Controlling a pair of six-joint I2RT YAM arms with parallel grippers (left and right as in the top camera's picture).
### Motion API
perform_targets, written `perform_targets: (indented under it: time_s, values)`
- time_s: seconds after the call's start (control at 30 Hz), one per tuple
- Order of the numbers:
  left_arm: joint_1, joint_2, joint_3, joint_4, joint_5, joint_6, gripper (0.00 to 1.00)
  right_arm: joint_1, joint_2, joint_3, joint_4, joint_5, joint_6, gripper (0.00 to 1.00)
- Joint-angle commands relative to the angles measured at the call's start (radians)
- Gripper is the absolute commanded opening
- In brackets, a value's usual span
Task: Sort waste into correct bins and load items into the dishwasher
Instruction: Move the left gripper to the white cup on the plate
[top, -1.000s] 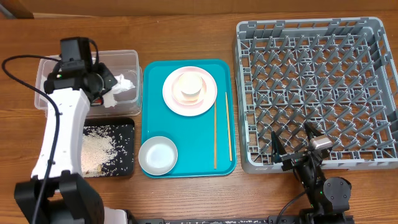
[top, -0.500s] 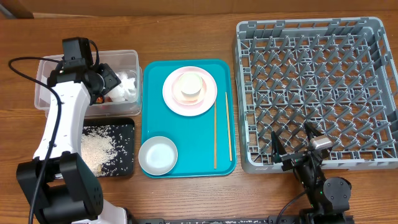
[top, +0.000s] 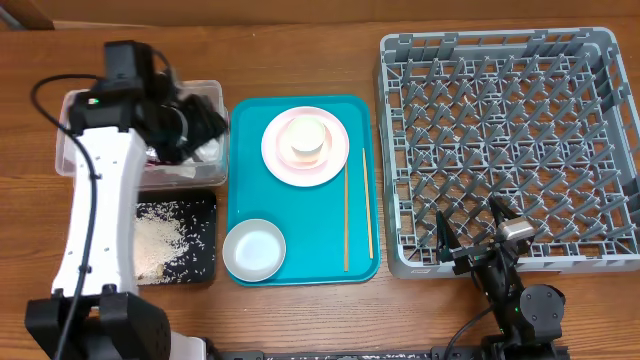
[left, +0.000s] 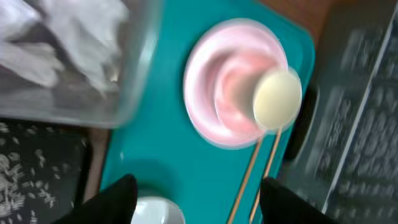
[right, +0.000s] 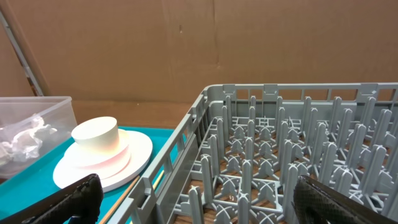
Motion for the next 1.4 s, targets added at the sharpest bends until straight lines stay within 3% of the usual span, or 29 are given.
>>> perform_targets:
  time_s: [0.0, 0.23, 0.47, 0.6, 0.8, 0.9, 1.17, 1.37]
  values:
    - [-0.122, -0.013, -0.003, -0.048, -0.021, 0.089, 0.64, 0.006, -0.009, -0.011, 0.005, 0.009, -0.006, 1.00]
    - [-0.366, -0.006, -0.126, 0.058, -0.140, 0.020, 0.64, 0.006, -0.009, -0.011, 0.005, 0.009, -0.006, 1.00]
    - [-0.479, -0.003, -0.168, 0.149, -0.159, -0.079, 0.64, 0.006, -0.009, -0.011, 0.005, 0.009, -0.006, 1.00]
    - [-0.512, -0.003, -0.169, 0.103, -0.167, -0.092, 0.57, 0.006, -0.009, -0.011, 0.005, 0.009, -0.006, 1.00]
    - [-0.520, -0.003, -0.169, -0.040, -0.343, -0.092, 0.51, 0.006, -0.009, -0.011, 0.005, 0.009, -0.006, 1.00]
    - [-0.519, -0.003, -0.169, -0.057, -0.357, -0.097, 0.51, 0.006, -0.009, -0.011, 0.005, 0.009, -0.006, 1.00]
    - [-0.502, -0.001, -0.169, 0.256, -0.454, -0.114, 0.55, 0.006, -0.009, -0.011, 0.005, 0.009, -0.006, 1.00]
    - [-0.481, 0.039, -0.169, 0.410, -0.470, -0.201, 0.59, 0.006, -0.009, -0.011, 0.005, 0.009, -0.006, 1.00]
